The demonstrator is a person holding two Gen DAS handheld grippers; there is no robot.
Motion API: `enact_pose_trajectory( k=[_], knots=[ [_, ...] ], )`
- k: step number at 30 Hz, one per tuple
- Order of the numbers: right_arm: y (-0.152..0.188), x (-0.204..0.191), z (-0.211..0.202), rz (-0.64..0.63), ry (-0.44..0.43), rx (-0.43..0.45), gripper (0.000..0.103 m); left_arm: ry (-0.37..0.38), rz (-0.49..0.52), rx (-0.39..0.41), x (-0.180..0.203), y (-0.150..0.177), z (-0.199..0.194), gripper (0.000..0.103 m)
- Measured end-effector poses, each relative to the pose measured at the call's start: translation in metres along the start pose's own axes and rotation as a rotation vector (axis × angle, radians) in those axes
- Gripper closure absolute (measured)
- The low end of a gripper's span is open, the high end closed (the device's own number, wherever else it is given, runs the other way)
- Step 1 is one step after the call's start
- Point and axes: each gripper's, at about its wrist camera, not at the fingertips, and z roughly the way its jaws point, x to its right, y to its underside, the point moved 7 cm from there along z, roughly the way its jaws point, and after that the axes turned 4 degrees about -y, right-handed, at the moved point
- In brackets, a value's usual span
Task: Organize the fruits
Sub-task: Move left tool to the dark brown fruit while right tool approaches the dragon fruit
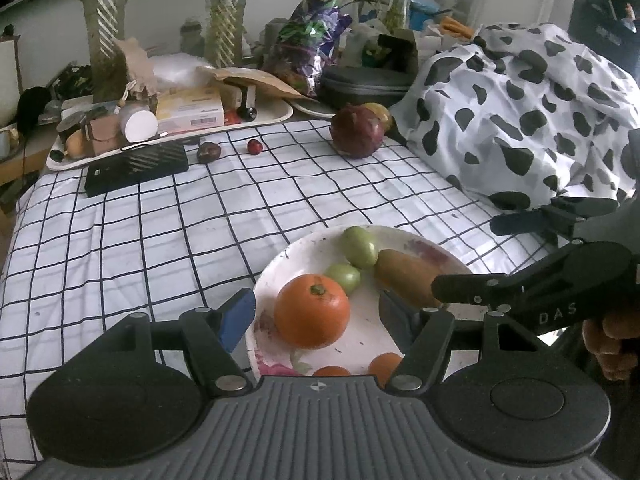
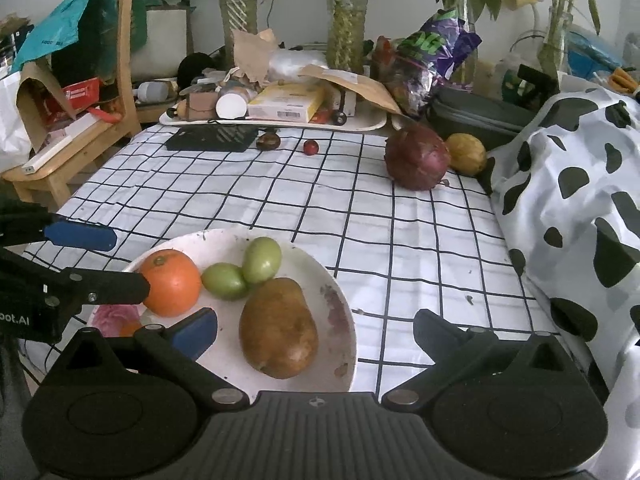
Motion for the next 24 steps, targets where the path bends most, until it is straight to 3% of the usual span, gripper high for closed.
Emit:
enact_pose_trajectory(
  k=[16, 24],
  knots=[
    [-0.007, 0.011, 0.006, 0.015, 0.035, 0.013, 0.0, -0.024, 0.063, 0.033, 0.006, -0.008, 0.006, 0.036],
    [-0.021, 0.025, 0.016, 0.036, 0.077, 0.046, 0.0, -0.049, 0.041, 0.048, -0.01, -0.025, 0.023, 0.036]
  ],
)
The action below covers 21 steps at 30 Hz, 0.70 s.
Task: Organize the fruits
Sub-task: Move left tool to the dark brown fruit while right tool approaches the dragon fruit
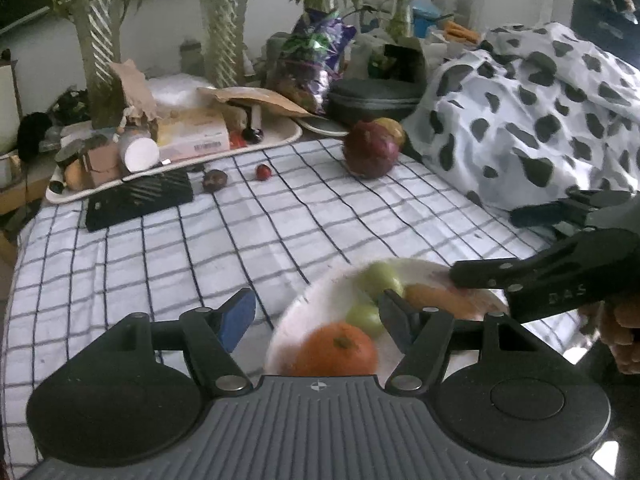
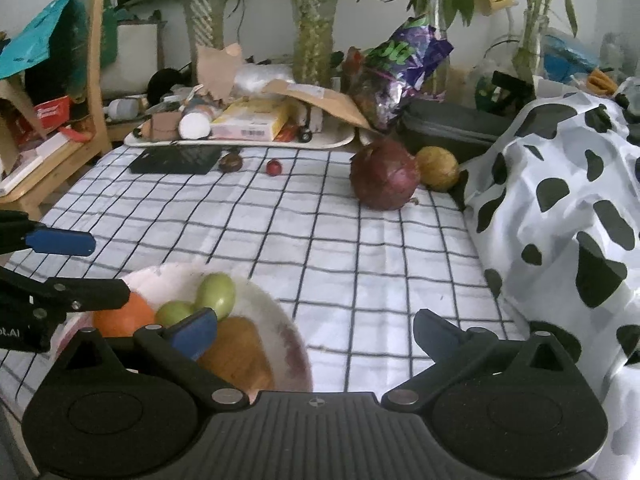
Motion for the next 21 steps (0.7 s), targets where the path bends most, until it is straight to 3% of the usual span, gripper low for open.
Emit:
enact_pose_trajectory(
  k=[11, 21],
  knots=[
    [-0.023, 0.021, 0.03, 0.015, 0.043, 0.009, 0.0, -0.061, -0.01, 0.016, -0.028, -0.029, 0.035, 0.036],
    [-0.044, 0.031, 0.059, -0.008, 0.056, 0.0, 0.0, -0.068, -0.001, 0.014, -0.04, -0.048, 0.065, 0.036]
  ],
)
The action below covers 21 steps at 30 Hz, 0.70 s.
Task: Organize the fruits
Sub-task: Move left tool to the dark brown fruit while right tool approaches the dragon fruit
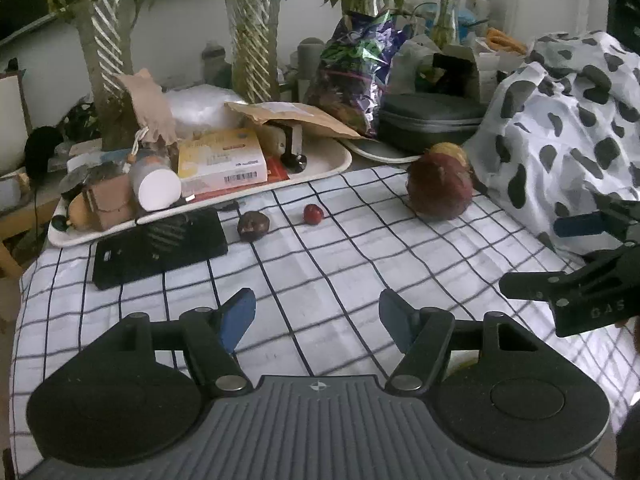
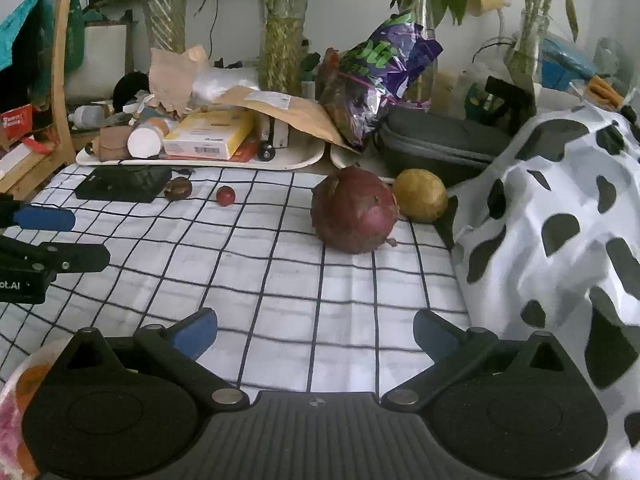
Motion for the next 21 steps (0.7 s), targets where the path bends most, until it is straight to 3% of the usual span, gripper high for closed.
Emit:
enact_pose_trajectory(
  k=[15, 21],
  knots=[
    [-0.022, 0.002, 0.035, -0.069, 0.006, -0.015, 0.0, -0.032, 0.014, 0.014, -0.012, -0.019, 0.041, 0.036],
    [-0.028, 0.005, 0.042, -0.072, 0.009, -0.018, 0.0, -0.061, 0.051, 0.059, -0.014, -0.026, 0.058, 0.036]
  ],
)
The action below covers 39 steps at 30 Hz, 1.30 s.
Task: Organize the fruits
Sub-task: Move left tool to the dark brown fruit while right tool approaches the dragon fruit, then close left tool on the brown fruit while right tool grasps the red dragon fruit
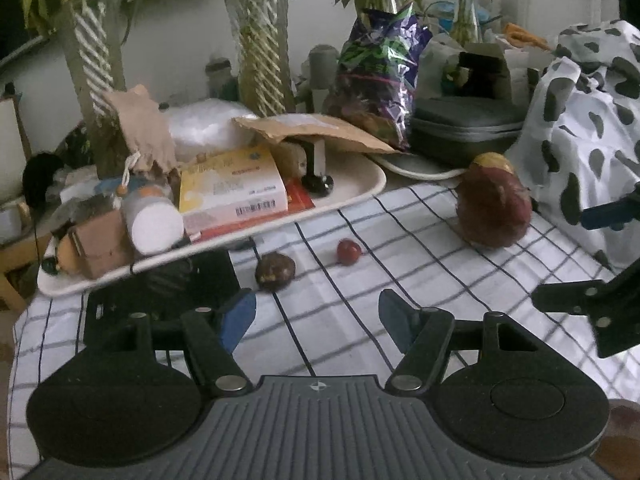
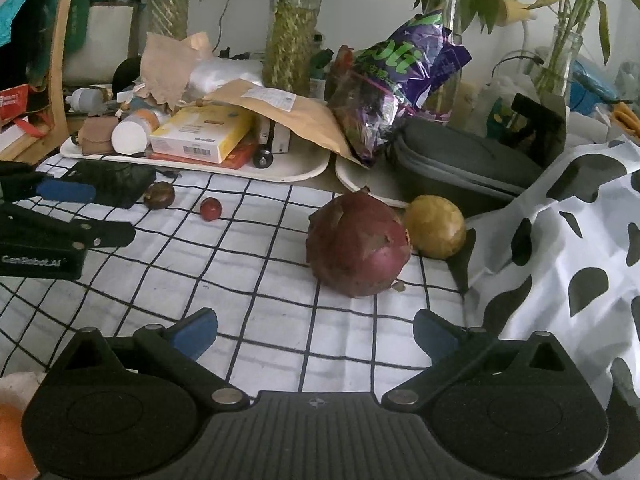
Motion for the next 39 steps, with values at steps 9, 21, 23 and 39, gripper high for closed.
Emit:
enact_pose_trajectory(
  k=[9, 21, 23, 39],
  knots=[
    [-0.006, 0.002, 0.009, -0.009, 0.003, -0.002, 0.0, -0.026, 0.039, 0.03, -0.006, -0.003, 0.028, 0.048],
    [-0.011, 0.004, 0.017, -0.015, 0.01, -0.01, 0.0, -0.041, 0.006, 0.001, -0.021, -0.002, 0.064, 0.061],
    [-0.011, 0.004, 0.018, -0.015, 0.007, -0.011, 0.0, -0.035, 0.008, -0.009, -0.021, -0.001, 0.071, 0.062],
    [-0.011, 0.006, 0.025, 0.004, 0.02, -0.023, 0.0, 0.006, -0.082, -0.062, -0.032, -0.005, 0.079, 0.073]
  ],
)
